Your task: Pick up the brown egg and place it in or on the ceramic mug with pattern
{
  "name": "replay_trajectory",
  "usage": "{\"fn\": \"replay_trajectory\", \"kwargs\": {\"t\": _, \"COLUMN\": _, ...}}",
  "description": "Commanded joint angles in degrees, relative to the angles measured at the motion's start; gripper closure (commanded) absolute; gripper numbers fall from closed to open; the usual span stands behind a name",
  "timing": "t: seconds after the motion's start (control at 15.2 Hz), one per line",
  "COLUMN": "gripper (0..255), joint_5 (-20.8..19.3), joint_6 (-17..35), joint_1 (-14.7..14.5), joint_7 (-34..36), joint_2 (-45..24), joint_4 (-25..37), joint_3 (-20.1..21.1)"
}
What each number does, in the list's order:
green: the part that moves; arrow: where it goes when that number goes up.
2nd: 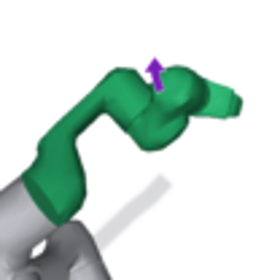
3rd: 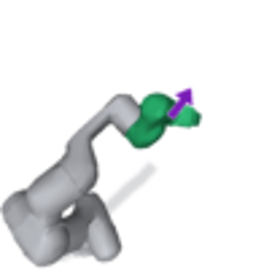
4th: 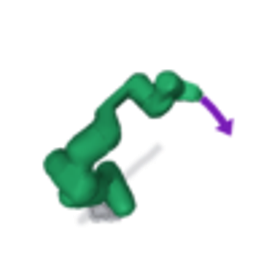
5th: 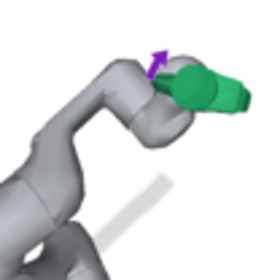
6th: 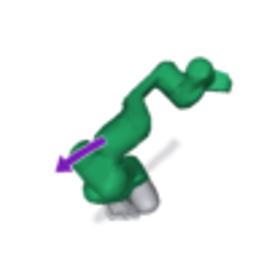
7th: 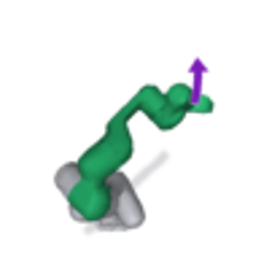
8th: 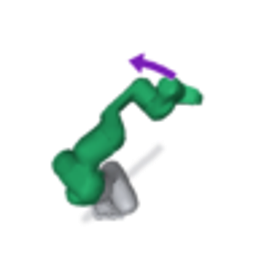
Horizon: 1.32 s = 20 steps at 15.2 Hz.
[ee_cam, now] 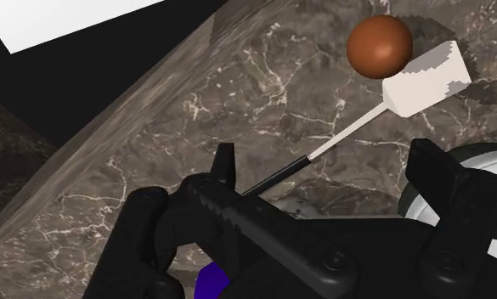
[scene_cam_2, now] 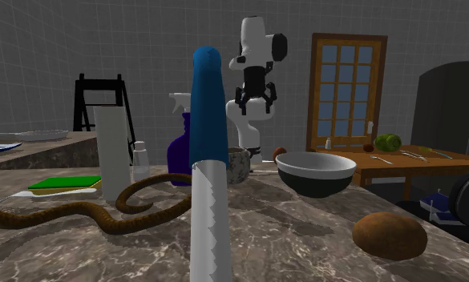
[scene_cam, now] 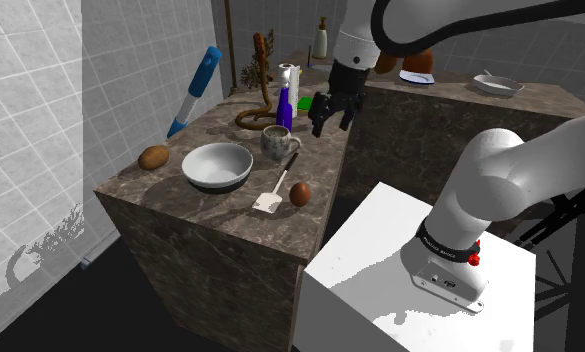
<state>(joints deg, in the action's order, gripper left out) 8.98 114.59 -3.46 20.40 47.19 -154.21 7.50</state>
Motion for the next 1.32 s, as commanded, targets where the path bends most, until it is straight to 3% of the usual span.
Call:
{"fn": "replay_trajectory", "kwargs": {"t": 0.0, "gripper": 0, "joint_5": 1.67, "joint_6": 3.92, "joint_1": -0.89, "joint_7": 1.76, "joint_2": -1.33, "joint_4": -2.36, "joint_3": 1.7}}
{"fn": "replay_trajectory", "kwargs": {"t": 0.59, "gripper": 0, "joint_5": 9.67, "joint_6": 22.5, "joint_1": -5.86, "joint_7": 10.39, "joint_2": -12.83, "joint_4": -8.2, "joint_3": 10.93}}
{"fn": "replay_trajectory", "kwargs": {"t": 1.06, "gripper": 0, "joint_5": 10.69, "joint_6": 30.5, "joint_1": -5.93, "joint_7": 10.11, "joint_2": -19.19, "joint_4": -9.81, "joint_3": 12.34}}
{"fn": "replay_trajectory", "kwargs": {"t": 1.25, "gripper": 0, "joint_5": 10.75, "joint_6": 31.17, "joint_1": -5.93, "joint_7": 10.09, "joint_2": -19.77, "joint_4": -9.91, "joint_3": 12.45}}
